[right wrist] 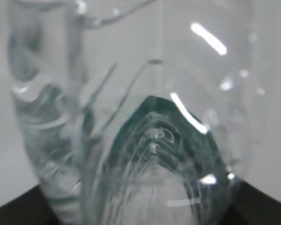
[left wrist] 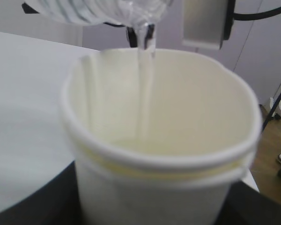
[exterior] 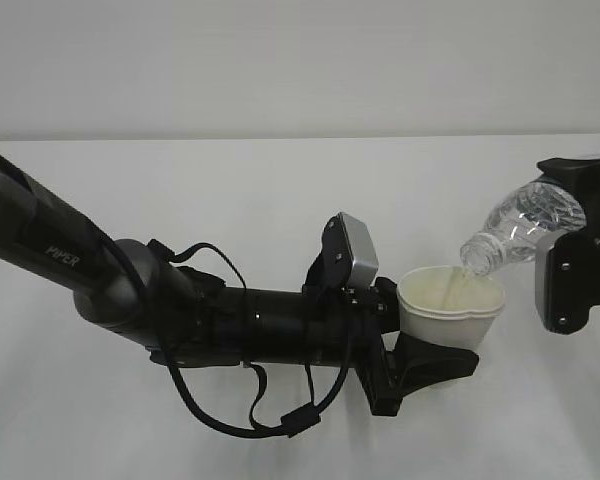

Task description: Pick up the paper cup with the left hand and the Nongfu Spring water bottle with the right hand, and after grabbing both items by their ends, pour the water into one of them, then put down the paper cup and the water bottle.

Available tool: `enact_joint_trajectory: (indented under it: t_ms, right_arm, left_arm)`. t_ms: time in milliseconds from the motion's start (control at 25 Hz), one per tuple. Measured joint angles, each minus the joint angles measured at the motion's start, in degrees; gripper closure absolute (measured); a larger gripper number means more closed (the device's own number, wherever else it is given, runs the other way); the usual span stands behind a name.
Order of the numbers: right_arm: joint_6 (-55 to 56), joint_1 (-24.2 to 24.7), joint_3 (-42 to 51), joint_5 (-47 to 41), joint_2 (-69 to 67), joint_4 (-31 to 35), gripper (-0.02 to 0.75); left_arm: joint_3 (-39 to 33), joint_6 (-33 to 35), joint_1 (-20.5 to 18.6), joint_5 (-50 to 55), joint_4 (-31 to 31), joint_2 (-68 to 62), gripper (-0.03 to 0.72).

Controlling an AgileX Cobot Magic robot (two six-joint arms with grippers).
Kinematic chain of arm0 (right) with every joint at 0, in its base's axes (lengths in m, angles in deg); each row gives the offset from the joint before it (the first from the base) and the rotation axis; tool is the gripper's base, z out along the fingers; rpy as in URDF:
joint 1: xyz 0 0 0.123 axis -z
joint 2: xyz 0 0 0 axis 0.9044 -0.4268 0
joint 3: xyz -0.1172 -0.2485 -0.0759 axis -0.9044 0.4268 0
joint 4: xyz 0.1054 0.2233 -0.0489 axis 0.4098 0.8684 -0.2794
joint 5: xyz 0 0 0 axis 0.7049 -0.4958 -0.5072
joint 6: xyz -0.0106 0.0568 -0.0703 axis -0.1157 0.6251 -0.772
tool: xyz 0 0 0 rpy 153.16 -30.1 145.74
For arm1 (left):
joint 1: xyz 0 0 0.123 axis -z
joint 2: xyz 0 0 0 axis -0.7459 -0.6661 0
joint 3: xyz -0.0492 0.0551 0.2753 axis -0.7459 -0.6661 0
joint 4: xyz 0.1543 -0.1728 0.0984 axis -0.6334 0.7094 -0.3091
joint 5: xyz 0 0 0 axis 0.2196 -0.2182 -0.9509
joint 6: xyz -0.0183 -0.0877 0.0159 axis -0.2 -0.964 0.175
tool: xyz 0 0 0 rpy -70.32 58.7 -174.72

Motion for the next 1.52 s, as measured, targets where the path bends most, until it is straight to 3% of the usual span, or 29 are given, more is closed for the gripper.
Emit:
enact_joint_trajectory:
  t_ms: [1520]
  right_arm:
    - [-1.43, 0.00, 0.00, 0.00, 0.00, 0.00, 0.288]
  left_arm:
    - [0.00, 0.00, 0.00, 0.00, 0.00, 0.00, 0.253]
